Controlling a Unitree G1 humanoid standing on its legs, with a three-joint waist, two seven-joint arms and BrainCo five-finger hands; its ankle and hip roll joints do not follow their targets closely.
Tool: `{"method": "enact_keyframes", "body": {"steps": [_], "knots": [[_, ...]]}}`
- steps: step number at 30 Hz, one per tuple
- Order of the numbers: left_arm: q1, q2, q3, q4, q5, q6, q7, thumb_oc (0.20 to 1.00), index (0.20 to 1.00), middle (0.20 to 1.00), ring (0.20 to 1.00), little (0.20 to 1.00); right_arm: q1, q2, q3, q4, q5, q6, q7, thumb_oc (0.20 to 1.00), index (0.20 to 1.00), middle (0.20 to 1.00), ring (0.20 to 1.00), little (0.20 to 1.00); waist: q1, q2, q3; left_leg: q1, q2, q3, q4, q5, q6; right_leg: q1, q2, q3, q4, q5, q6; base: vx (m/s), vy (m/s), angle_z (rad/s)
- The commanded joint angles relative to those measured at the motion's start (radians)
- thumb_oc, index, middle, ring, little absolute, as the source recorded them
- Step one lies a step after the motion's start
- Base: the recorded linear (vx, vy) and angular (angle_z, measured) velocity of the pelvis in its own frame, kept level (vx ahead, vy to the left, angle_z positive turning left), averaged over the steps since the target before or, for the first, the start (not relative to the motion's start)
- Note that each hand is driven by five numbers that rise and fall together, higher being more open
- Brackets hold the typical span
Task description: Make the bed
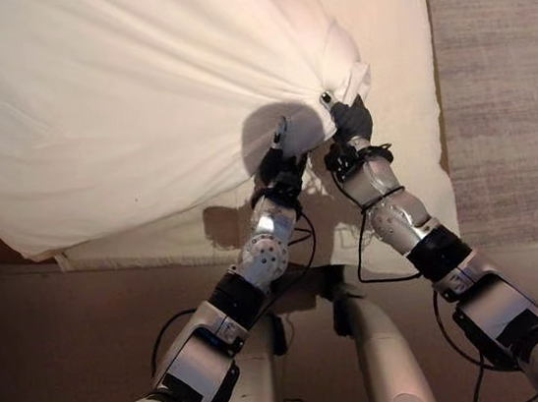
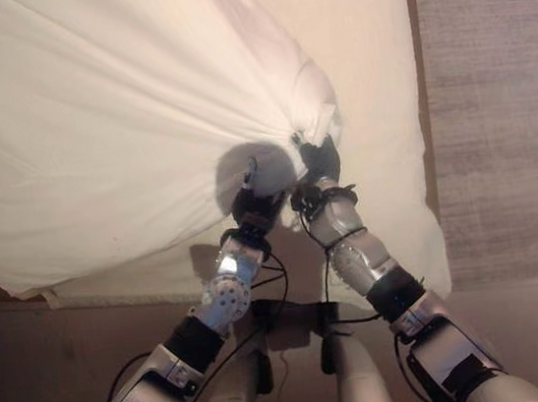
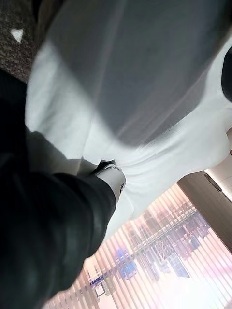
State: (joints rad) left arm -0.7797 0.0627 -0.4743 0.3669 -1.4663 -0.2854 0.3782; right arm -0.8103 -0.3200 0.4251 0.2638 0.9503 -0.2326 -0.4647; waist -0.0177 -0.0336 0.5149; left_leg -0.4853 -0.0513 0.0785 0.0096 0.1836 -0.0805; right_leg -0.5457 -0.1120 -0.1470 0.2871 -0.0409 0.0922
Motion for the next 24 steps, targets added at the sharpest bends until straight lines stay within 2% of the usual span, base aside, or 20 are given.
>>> {"method": "enact_keyframes", "body": {"steps": [1, 13, 18, 24], "knots": [[-0.046, -0.04, 0.086, 0.078, 0.07, -0.088, 0.018, 1.0, 1.0, 1.0, 1.0, 1.0, 0.086, -0.023, -0.144, -0.102, -0.067, -0.109, -0.005, 0.2, 0.2, 0.2, 0.2, 0.2, -0.043, -0.03, -0.11, 0.02, -0.004, 0.034, 0.052, -0.097, 0.047, 0.013, 0.027, 0.017, -0.118, 0.119, 0.012, 0.0, -0.038, -0.02], [-0.046, -0.039, 0.206, 0.093, 0.085, -0.158, 0.054, 1.0, 1.0, 1.0, 1.0, 1.0, 0.132, 0.014, -0.19, -0.08, -0.089, -0.124, -0.029, 0.2, 0.2, 0.2, 0.2, 0.2, -0.037, -0.026, -0.123, 0.008, 0.008, 0.024, 0.054, -0.094, 0.036, -0.004, 0.027, 0.004, -0.092, 0.109, 0.006, 0.0, -0.011, 0.0], [-0.039, -0.031, 0.286, 0.094, 0.135, -0.219, 0.115, 1.0, 1.0, 1.0, 1.0, 1.0, 0.15, 0.05, -0.225, -0.074, -0.105, -0.155, -0.07, 0.2, 0.2, 0.2, 0.2, 0.2, -0.031, -0.029, -0.132, 0.009, 0.01, 0.021, 0.059, -0.103, 0.036, -0.008, 0.026, 0.001, -0.081, 0.101, 0.007, 0.0, 0.0, 0.0], [0.001, -0.008, 0.362, 0.088, 0.199, -0.251, 0.158, 1.0, 1.0, 1.0, 1.0, 1.0, 0.19, 0.069, -0.245, -0.07, -0.112, -0.168, -0.081, 0.2, 0.2, 0.2, 0.2, 0.2, -0.026, -0.031, -0.138, 0.009, 0.012, 0.02, 0.072, -0.112, 0.036, -0.012, 0.025, -0.003, -0.06, 0.09, 0.003, 0.0, 0.0, 0.0]]}}
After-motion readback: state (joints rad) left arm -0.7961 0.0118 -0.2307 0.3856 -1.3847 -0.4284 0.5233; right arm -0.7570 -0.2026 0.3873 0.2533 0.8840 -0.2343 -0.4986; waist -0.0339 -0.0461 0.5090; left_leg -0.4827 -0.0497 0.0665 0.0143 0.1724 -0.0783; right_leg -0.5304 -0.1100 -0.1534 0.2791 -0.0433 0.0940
